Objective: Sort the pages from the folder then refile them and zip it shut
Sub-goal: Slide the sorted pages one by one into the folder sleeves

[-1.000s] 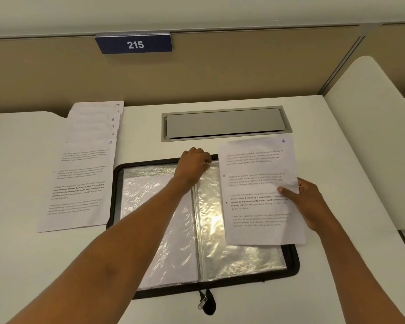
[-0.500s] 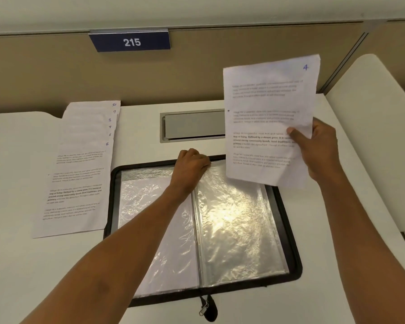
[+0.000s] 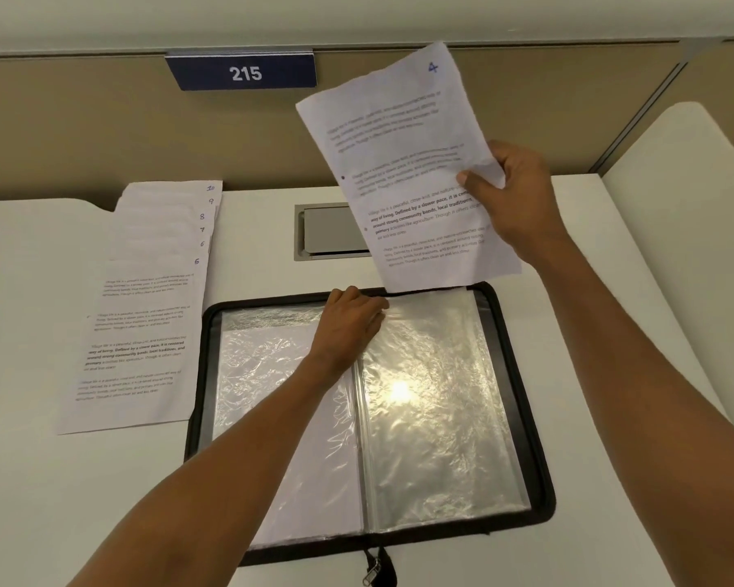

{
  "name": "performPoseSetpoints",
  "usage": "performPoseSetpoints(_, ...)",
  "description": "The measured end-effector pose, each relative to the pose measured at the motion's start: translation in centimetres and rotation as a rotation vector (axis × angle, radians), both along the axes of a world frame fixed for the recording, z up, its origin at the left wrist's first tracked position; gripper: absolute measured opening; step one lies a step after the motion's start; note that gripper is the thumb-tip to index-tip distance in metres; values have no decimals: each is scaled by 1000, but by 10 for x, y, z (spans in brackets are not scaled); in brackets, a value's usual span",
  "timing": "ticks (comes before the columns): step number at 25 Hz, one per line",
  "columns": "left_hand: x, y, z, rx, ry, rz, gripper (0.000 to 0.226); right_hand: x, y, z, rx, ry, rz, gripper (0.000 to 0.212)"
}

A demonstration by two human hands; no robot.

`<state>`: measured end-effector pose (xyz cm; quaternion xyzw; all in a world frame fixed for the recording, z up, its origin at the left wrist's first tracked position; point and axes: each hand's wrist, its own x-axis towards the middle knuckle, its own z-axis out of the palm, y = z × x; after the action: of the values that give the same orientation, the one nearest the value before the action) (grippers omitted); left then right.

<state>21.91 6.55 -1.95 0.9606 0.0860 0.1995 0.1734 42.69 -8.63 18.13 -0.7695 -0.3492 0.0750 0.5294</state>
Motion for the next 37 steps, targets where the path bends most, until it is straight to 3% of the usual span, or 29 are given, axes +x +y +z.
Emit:
performPoseSetpoints(10, -6, -8, -2, -14, -144, 70, 12, -14, 40, -16, -133, -51, 86, 7)
performPoseSetpoints(16, 2, -7, 8, -35, -86, 82, 14, -19, 54, -39, -260, -38, 32, 12)
performPoseSetpoints(20, 11, -6, 13, -82, -39, 88, 12, -15, 59, -63, -357, 114, 69, 19)
performPoseSetpoints(23, 17, -9, 16, -178, 96, 100, 16, -10, 51, -76, -440, 206, 114, 28)
performPoseSetpoints(28, 36, -34, 24, -242, 194, -7, 22, -6, 41, -88, -399, 313, 16, 30)
performPoseSetpoints(37, 58, -86, 45, -537, 97, -17, 14, -9, 41, -95, -325, 369, -87, 27)
